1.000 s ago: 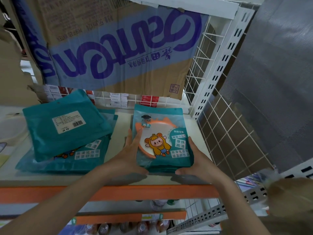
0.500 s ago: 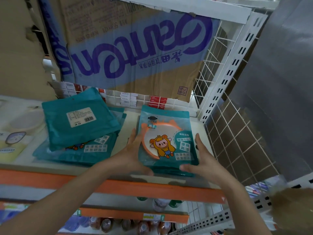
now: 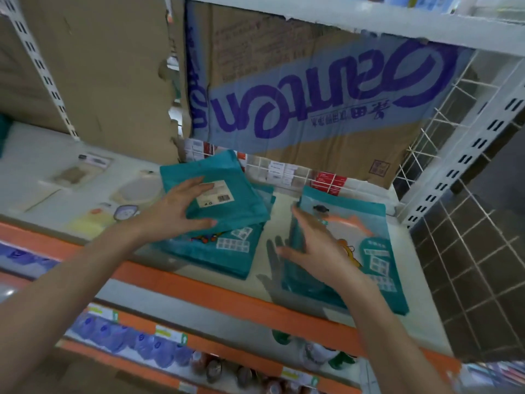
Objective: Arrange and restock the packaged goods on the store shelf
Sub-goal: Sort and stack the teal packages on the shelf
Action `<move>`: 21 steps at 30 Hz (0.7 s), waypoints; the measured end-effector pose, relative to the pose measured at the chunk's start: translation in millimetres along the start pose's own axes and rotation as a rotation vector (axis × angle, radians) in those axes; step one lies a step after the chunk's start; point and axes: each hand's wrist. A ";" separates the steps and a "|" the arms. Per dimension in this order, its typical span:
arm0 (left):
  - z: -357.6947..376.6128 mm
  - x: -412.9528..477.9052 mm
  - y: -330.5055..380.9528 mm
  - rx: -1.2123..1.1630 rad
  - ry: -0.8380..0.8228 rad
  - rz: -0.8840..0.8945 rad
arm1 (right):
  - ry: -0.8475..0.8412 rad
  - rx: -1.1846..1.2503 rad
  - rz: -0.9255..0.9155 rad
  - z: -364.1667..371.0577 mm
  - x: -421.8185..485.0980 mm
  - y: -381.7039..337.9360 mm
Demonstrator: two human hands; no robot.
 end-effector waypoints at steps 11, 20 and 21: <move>-52.9 11.9 -67.8 -0.009 -0.247 0.200 | 0.252 -0.174 -0.111 77.4 69.4 -54.9; -62.1 17.2 -93.4 -0.030 -0.312 0.259 | 0.349 -0.300 -0.162 82.6 77.9 -68.0; -62.3 17.4 -94.6 -0.027 -0.309 0.263 | 0.355 -0.305 -0.178 82.6 77.7 -67.8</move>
Point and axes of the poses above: each hand's wrist, its own x-axis towards the middle knuckle, its own z-axis out of the palm, y = z × x, and after that the axes turned 5 degrees about -y, right-handed
